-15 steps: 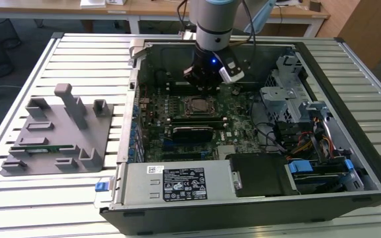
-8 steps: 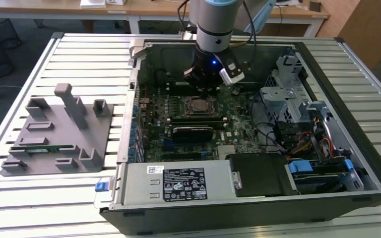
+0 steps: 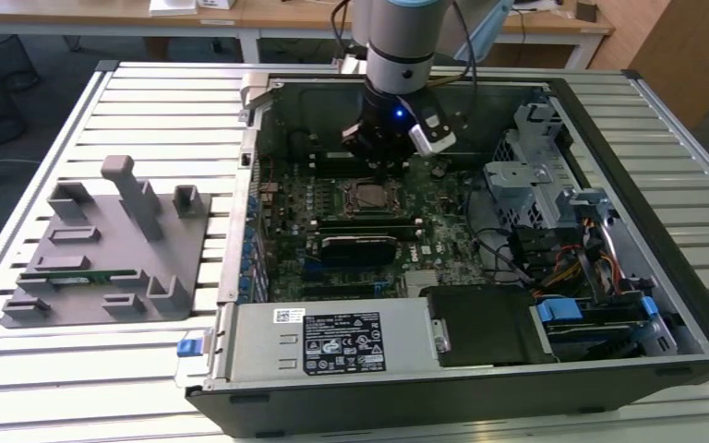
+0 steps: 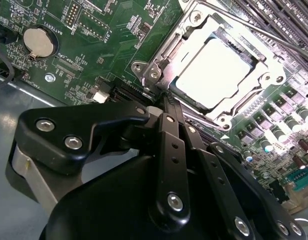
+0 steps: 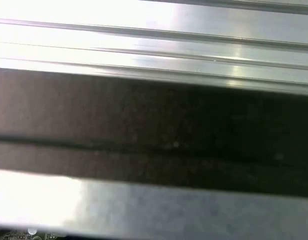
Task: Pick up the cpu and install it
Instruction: 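Install the first cpu locking lever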
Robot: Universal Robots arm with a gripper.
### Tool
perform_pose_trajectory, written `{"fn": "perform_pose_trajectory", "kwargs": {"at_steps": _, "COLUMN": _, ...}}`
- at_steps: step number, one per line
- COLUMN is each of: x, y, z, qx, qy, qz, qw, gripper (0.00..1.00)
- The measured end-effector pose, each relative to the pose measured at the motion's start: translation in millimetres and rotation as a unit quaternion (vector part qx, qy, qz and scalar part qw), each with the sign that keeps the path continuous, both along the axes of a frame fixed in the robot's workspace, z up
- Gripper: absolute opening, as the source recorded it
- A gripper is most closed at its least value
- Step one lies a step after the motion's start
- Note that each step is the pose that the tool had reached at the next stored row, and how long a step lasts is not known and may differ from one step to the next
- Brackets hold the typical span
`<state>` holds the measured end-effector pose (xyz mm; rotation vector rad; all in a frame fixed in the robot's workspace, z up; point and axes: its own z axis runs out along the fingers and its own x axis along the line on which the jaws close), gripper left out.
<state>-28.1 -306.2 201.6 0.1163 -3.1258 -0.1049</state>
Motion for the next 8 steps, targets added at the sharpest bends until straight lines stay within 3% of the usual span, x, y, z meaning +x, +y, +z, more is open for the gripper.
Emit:
{"fn": "perform_pose_trajectory", "kwargs": {"at_steps": 3, "x": 0.9, "y": -0.2, "z": 0.1, "qx": -0.0005, "qy": 0.0006, "qz": 0.000, "qw": 1.0000, "gripper": 0.11}}
{"fn": "perform_pose_trajectory", "kwargs": {"at_steps": 8, "x": 2.2, "y": -0.7, "z": -1.3, "qx": -0.0051, "qy": 0.0023, "qz": 0.000, "qw": 1.0000, "gripper": 0.11}}
